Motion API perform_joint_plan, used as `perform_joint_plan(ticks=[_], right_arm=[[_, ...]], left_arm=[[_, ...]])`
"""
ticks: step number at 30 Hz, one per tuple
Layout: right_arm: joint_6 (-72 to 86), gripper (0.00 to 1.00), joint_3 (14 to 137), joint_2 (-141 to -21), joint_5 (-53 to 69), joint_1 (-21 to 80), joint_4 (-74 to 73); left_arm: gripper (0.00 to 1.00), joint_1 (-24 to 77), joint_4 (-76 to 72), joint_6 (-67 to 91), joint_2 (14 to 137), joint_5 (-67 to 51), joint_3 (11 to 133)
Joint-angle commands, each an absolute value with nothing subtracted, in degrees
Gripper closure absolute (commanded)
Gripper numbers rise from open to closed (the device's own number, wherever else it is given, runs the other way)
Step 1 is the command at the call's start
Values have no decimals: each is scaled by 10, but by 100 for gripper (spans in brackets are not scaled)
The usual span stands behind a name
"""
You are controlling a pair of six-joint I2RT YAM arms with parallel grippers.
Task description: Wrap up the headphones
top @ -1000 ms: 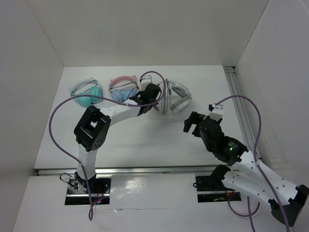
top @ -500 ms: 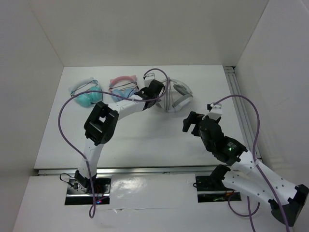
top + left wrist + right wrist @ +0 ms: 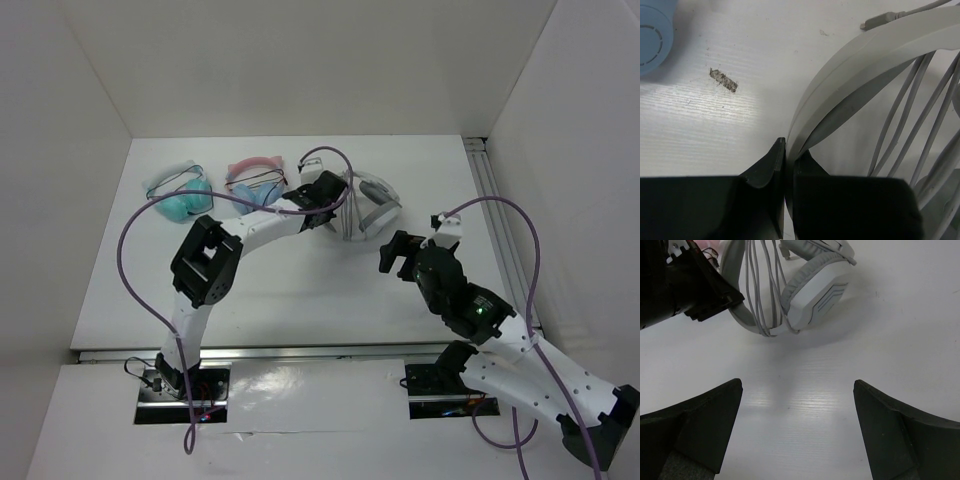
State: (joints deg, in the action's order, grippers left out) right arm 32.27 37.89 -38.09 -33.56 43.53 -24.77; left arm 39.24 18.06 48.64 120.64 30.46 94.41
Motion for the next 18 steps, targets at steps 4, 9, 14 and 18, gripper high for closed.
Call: perform_joint_plan(ticks=[4,9,14,18], right_arm=[[312,1,376,-395,-334,439,-207],[306,1,371,-401,-334,439,-197],[306,1,371,-407,-329,439,-197],[301,1,366,-407,-329,439,-192]], left_arm=[[100,396,139,527,1130,321,944],[100,396,128,507,1124,333,944],[100,383,147,512,1157,309,973],[100,383,154,520,1163,328,970]])
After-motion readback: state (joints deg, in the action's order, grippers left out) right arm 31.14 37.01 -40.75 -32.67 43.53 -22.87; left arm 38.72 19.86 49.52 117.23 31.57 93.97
